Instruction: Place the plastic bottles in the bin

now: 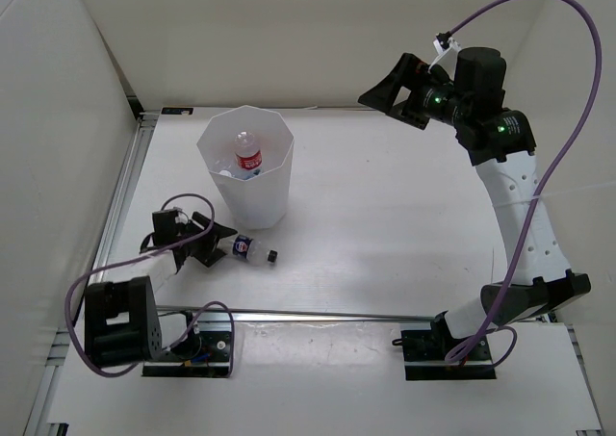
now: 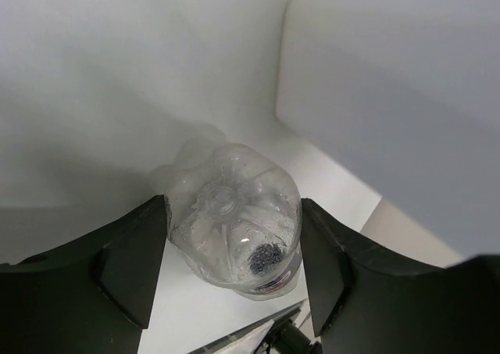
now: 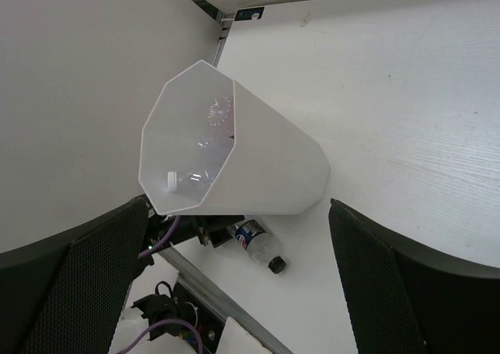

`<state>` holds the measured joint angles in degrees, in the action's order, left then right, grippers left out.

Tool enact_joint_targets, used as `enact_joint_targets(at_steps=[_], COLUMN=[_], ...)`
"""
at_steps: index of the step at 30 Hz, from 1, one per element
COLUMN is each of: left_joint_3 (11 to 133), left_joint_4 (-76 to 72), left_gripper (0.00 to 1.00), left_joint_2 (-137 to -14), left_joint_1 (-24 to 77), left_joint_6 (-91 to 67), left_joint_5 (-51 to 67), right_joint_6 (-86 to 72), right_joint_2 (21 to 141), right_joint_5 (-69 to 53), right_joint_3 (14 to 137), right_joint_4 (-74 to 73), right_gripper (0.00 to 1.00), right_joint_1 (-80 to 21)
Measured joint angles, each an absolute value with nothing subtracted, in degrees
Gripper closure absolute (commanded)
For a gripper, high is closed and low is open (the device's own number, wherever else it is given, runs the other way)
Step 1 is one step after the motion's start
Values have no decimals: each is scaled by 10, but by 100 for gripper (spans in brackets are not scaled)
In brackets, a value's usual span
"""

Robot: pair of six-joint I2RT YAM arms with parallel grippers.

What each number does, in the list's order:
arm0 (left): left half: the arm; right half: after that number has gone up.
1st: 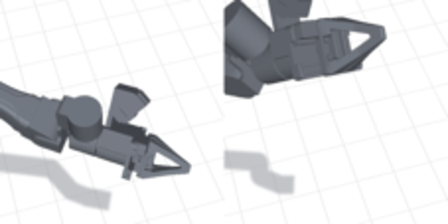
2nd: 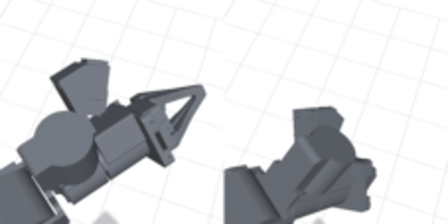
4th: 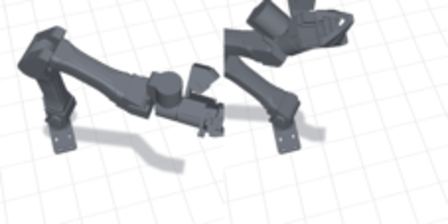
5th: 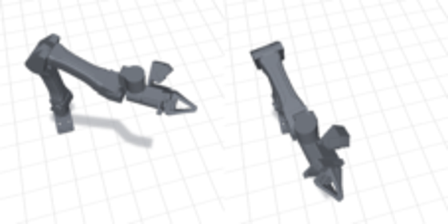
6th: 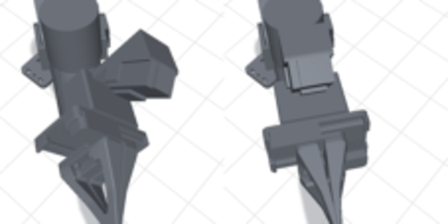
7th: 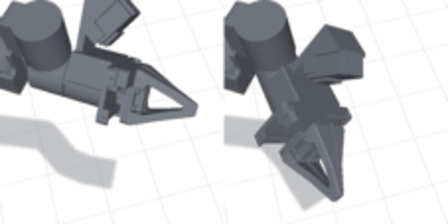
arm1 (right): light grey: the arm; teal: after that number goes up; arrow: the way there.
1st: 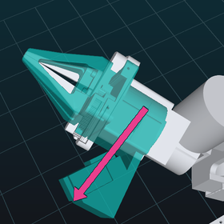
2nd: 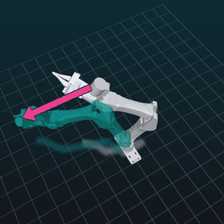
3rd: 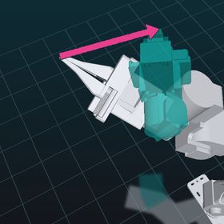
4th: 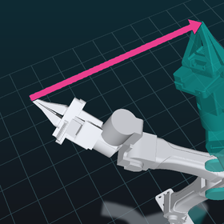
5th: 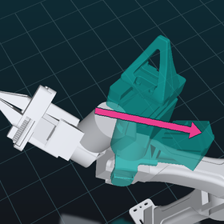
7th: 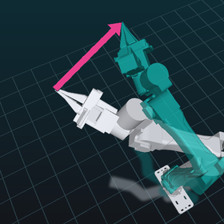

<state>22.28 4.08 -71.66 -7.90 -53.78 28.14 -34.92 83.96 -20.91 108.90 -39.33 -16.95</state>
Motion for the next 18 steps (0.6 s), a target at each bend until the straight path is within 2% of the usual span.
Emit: enact_joint_targets(at_steps=[2, 9, 13, 18], left_joint_3=[198, 151, 211, 362], left_joint_4=[43, 103, 138, 172], left_gripper=[57, 57, 58, 58], left_joint_2=[-675, -478, -446, -472], left_joint_1=[-82, -145, -169, -171], left_joint_6=[-538, -543, -538, -525], left_joint_5=[290, 329, 343, 362], right_joint_6=[-349, -356, -363, -372], right_joint_2=[840, 841, 849, 863], right_joint_5=[-209, -211, -219, -225], right_joint_3=[1089, 1089, 1089, 1089], right_joint_4=[-393, -393, -393, -392], right_gripper=[0, 0, 0, 0], right_joint_1=[-170, -170, -170, -170])
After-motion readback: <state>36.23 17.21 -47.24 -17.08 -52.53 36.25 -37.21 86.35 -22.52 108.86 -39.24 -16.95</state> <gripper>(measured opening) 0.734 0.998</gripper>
